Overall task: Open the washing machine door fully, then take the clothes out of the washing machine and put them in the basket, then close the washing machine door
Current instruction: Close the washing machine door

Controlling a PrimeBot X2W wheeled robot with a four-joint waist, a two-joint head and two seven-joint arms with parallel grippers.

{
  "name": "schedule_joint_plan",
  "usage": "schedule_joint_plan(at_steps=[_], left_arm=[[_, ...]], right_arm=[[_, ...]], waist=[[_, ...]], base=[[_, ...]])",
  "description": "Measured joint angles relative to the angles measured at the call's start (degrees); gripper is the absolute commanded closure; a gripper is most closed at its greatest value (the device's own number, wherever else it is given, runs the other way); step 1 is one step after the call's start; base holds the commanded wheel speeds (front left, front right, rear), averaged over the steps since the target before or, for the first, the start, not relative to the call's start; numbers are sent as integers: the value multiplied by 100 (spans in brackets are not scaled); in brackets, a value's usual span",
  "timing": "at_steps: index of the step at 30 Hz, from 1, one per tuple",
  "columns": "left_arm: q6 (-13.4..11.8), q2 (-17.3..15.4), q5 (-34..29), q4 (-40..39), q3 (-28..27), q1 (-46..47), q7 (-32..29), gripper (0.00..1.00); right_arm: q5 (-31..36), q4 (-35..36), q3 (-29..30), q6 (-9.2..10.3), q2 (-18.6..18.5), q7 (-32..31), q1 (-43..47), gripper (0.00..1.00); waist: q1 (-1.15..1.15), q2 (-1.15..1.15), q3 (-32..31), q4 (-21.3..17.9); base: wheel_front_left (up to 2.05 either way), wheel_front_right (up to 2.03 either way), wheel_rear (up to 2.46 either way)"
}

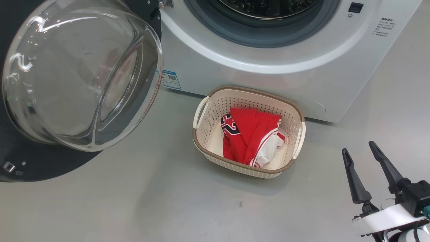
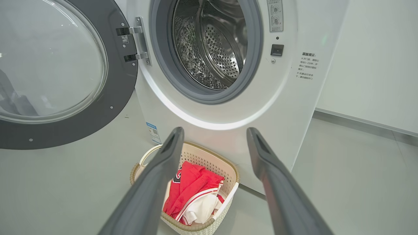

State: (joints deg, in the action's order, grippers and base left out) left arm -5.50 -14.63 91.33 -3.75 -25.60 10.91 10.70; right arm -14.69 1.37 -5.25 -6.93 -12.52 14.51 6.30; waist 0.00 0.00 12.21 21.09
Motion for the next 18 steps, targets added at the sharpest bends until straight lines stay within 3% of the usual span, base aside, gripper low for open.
schedule_joint_plan(at_steps=[18], left_arm=[[-133,-608,300,1182,492,101,-1141,100]], right_arm=[[-92,55,62,-1,-179,0,-38,0]], waist=[[0,0,192,-48]], base=[[0,0,0]])
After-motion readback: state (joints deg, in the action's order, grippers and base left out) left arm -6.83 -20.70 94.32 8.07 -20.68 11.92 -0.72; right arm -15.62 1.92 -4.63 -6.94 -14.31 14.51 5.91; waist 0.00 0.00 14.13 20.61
